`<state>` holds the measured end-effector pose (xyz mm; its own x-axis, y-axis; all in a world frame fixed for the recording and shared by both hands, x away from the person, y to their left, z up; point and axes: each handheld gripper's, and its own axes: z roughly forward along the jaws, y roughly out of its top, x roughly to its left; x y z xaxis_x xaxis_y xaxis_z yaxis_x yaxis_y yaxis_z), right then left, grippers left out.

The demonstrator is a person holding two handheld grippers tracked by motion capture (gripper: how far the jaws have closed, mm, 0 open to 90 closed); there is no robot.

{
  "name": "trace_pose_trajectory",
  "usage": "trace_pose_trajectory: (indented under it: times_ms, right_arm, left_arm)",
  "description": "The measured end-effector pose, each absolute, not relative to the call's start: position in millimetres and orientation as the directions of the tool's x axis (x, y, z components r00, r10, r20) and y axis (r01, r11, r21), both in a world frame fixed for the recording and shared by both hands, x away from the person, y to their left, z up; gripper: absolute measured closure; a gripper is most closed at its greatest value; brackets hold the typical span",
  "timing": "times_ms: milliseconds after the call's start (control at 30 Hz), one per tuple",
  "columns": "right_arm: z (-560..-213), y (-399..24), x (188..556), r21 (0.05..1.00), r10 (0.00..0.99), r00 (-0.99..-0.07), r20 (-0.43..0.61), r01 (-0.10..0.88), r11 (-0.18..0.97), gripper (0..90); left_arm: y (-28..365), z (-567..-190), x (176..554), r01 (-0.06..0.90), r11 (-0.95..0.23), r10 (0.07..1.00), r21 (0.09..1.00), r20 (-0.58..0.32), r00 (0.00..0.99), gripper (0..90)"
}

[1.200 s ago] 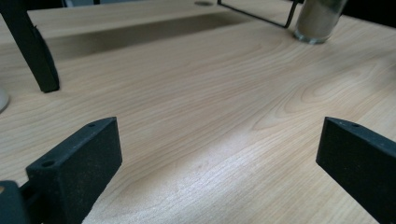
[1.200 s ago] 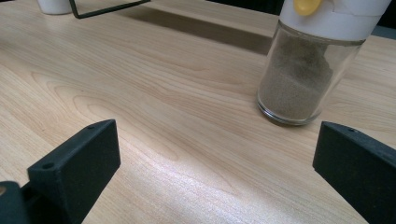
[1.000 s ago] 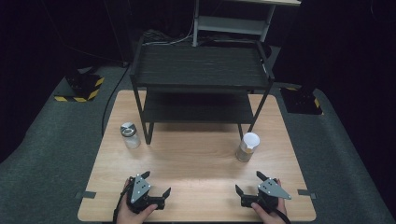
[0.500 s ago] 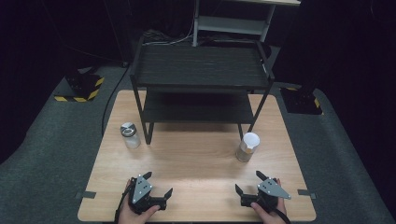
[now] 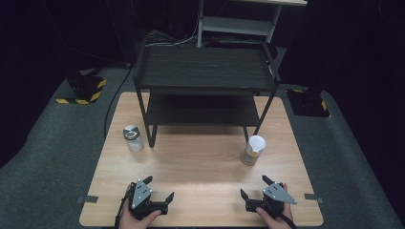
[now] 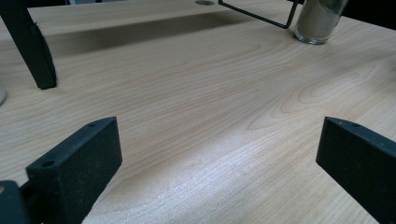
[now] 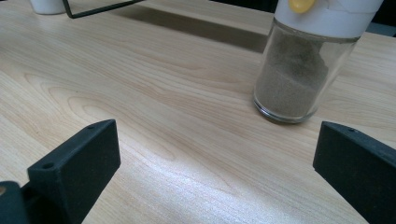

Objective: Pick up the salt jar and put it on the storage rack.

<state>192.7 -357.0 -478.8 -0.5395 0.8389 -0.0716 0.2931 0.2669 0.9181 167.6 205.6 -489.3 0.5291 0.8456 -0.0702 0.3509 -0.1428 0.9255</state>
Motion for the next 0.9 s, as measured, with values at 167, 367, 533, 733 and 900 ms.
trace_pose_trajectory:
  times_ms: [167,367,533,733,900]
  right_arm:
    - [-478,-356,194,0.914,0.838,-0.541,-0.073,0.299,0.273,0.4]
    - [-477,-357,196,0.912,0.835,-0.546,-0.066,0.307,0.273,0.4]
    - [-477,-358,196,0.912,0.833,-0.550,-0.062,0.307,0.271,0.4]
    - [-476,-358,197,0.912,0.829,-0.555,-0.063,0.306,0.274,0.4]
    - [-476,-359,198,0.910,0.830,-0.555,-0.055,0.315,0.271,0.4]
  left_arm:
    - [204,-489,169,0.352,-0.142,0.845,0.925,-0.071,0.530,0.4]
    - [205,-490,170,0.357,-0.128,0.852,0.925,-0.082,0.516,0.5]
    - [207,-490,168,0.360,-0.112,0.860,0.926,-0.091,0.502,0.4]
    - [210,-490,166,0.353,-0.087,0.874,0.932,-0.099,0.476,0.4]
    - [214,-491,168,0.363,-0.064,0.884,0.929,-0.116,0.452,0.5]
